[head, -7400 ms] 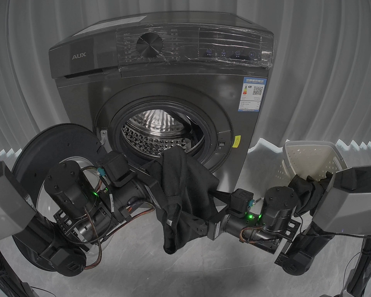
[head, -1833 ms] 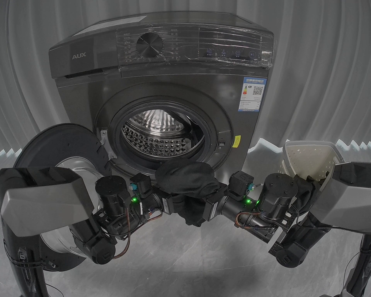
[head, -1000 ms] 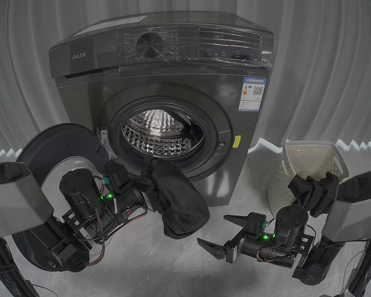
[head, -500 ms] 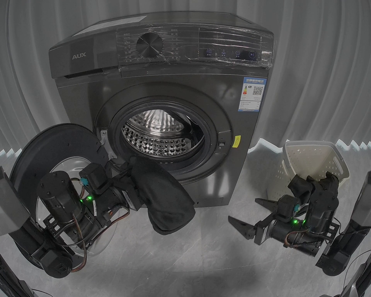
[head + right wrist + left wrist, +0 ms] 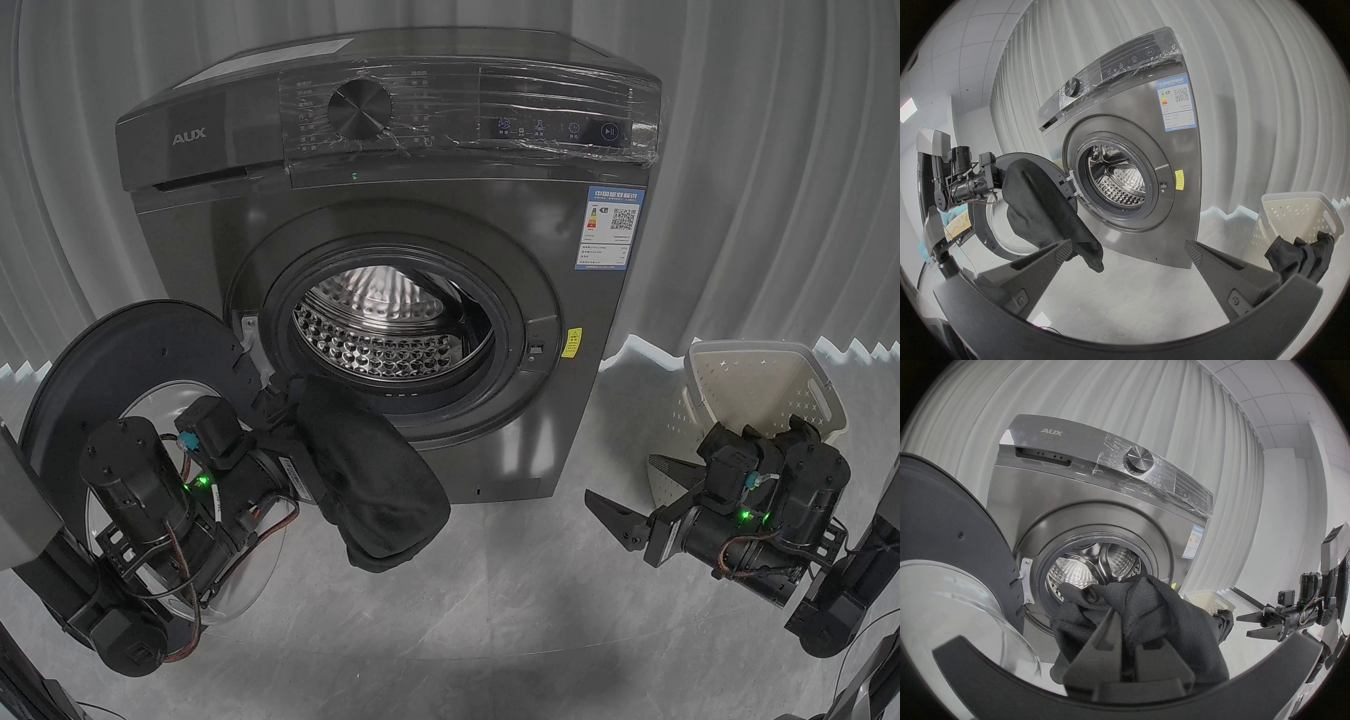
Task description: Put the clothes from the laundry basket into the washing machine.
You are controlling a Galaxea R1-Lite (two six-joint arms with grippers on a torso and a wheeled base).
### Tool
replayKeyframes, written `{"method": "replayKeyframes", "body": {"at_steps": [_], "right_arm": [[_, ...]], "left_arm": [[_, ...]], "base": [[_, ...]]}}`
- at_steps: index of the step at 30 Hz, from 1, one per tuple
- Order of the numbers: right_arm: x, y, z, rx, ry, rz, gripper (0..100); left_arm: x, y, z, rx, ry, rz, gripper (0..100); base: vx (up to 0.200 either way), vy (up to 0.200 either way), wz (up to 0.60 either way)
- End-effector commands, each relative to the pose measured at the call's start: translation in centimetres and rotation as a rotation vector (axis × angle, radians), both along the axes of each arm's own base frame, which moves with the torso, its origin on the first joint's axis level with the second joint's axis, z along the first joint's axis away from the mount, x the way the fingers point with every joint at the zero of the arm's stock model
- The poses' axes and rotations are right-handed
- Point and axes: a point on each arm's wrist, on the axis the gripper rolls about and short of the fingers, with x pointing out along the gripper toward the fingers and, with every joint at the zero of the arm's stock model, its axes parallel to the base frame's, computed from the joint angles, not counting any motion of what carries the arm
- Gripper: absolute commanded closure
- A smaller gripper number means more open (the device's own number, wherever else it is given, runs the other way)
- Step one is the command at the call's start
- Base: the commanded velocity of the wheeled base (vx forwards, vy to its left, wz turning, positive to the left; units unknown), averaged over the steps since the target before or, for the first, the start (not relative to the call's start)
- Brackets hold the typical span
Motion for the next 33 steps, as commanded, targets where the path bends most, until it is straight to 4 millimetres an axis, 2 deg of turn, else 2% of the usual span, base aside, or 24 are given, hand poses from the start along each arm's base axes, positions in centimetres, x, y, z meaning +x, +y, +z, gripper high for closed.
{"method": "replayKeyframes", "body": {"at_steps": [1, 17, 23, 33], "right_arm": [[-0.1, 0.0, 0.1, 0.001, -0.002, 0.003, 0], [0.0, 0.0, -0.2, -0.002, 0.008, 0.001, 0], [0.0, 0.1, -0.2, -0.001, 0.007, 0.002, 0], [-0.1, 0.2, -0.2, -0.001, 0.007, 0.009, 0]], "left_arm": [[0.4, -0.1, -0.5, 0.011, 0.015, 0.003, 100], [0.7, -0.4, -1.9, 0.046, 0.057, 0.007, 100], [0.9, -0.7, -2.4, 0.054, 0.070, 0.004, 100], [0.9, -1.0, -2.7, 0.061, 0.080, -0.006, 100]], "base": [[0.000, 0.200, 0.00], [0.000, 0.000, 0.00], [0.200, 0.000, 0.00], [0.020, 0.000, 0.00]]}}
